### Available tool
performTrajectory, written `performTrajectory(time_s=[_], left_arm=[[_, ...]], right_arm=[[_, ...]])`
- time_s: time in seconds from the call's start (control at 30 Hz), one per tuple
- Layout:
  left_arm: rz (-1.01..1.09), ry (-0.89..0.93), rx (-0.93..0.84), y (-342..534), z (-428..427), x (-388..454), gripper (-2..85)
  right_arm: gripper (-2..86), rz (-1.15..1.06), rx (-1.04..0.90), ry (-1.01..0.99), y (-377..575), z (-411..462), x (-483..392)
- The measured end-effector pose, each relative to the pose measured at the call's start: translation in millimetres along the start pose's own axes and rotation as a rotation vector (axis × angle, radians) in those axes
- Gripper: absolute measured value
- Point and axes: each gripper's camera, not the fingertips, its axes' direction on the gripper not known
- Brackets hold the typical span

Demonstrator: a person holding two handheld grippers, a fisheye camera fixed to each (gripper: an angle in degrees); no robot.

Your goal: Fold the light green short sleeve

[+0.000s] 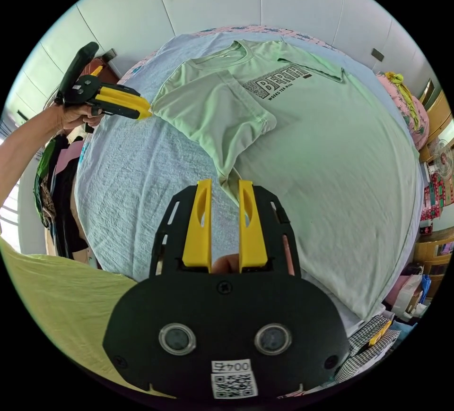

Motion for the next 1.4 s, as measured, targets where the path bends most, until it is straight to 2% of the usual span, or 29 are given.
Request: performTrajectory(time_s=[0.37,0.53,0.73,0.9,1.0,1.07,1.13,1.3,1.33,1.4], left_arm=[[0.072,-0.075,-0.035,-7,-10,16,0.4],[0.076,-0.080,-0.042,1,-25,3,0.3],[0.097,-0.107,-0.063,3,-34,6,0.5],[0.131,-0.212,-0.135,4,-61,9,0.8],[0.075,-0.222,-0.060,2,-105,1,0.8],[0.029,-0.130,0.103,-15,-140,4,0.8],[0.047,-0.066,0.156,-35,-141,19,0.8],[0.201,-0.119,-0.008,-66,-86,58,1.6],[0.211,-0.129,0.022,-60,-87,55,1.7],[0.170,-0.111,0.041,-53,-94,39,1.6]], right_arm=[[1.7,-0.082,0.016,0.127,24,38,-20],[-0.3,-0.160,0.081,0.080,48,32,-16],[-0.3,-0.174,0.087,0.115,76,54,-11],[3.9,-0.129,0.043,0.021,81,41,12],[5.5,-0.063,0.087,-0.064,84,23,36],[4.9,-0.012,0.102,-0.085,80,21,51],[4.0,-0.009,0.119,-0.081,74,23,56],[4.6,-0.147,0.062,-0.050,65,37,54],[5.0,-0.161,0.015,-0.031,68,44,59],[5.1,-0.162,0.038,-0.057,78,44,71]])
